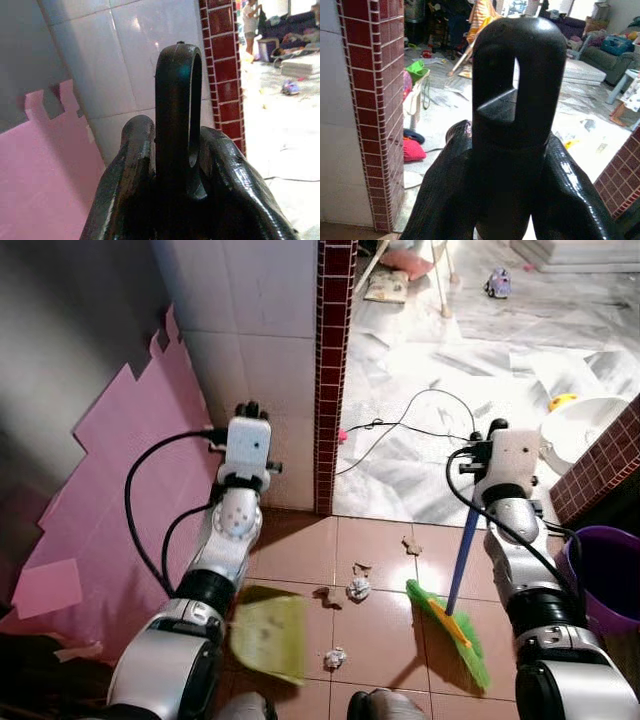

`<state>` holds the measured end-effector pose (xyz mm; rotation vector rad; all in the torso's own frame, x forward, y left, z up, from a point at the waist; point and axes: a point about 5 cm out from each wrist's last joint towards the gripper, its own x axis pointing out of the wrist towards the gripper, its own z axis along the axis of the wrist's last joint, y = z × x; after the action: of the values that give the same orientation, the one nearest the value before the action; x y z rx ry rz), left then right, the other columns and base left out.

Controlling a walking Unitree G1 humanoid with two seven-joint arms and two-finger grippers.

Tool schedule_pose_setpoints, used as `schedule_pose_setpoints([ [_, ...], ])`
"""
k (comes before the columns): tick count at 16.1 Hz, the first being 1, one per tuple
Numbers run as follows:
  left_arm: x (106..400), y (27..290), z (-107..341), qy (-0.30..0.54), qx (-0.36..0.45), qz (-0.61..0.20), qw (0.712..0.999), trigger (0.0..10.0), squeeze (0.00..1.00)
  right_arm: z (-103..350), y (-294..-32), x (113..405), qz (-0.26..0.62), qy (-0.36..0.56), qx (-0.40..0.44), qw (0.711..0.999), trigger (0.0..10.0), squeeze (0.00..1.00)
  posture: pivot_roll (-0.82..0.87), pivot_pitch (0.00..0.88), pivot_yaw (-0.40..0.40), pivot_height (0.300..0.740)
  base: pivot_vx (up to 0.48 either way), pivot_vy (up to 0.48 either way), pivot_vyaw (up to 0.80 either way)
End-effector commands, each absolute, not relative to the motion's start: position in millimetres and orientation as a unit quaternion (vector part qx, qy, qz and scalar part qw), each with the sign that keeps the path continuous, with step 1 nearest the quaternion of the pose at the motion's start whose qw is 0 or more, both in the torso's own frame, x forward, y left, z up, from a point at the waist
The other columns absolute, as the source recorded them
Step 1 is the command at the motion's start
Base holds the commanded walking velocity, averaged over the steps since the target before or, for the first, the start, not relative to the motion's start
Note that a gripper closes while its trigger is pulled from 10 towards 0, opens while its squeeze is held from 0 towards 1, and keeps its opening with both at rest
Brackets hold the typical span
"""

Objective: Sweep floor

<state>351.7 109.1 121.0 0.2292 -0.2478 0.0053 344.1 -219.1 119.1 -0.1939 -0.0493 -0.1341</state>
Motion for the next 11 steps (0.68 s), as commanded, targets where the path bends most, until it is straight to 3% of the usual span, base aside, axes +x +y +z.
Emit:
schedule_pose_setpoints([
  [1,352.4,112.2,127.6,-0.147,0.131,0.010,0.980,10.0,0.00,132.0,-212.5,348.1,-0.056,-0.058,-0.084,0.993,10.0,0.00,-0.12,0.000,0.021,0.740,0.000,0.000,0.00],
  [6,341.6,120.7,97.0,-0.083,0.110,0.074,0.988,10.0,0.00,149.9,-188.6,358.0,-0.014,-0.096,-0.038,0.995,10.0,0.00,-0.13,0.000,0.014,0.740,0.000,0.000,0.00],
  [11,339.8,115.5,86.6,-0.052,0.093,0.086,0.991,10.0,0.00,163.3,-172.2,366.4,0.009,-0.118,0.015,0.993,10.0,0.00,-0.15,0.000,0.023,0.740,0.000,0.000,0.00],
])
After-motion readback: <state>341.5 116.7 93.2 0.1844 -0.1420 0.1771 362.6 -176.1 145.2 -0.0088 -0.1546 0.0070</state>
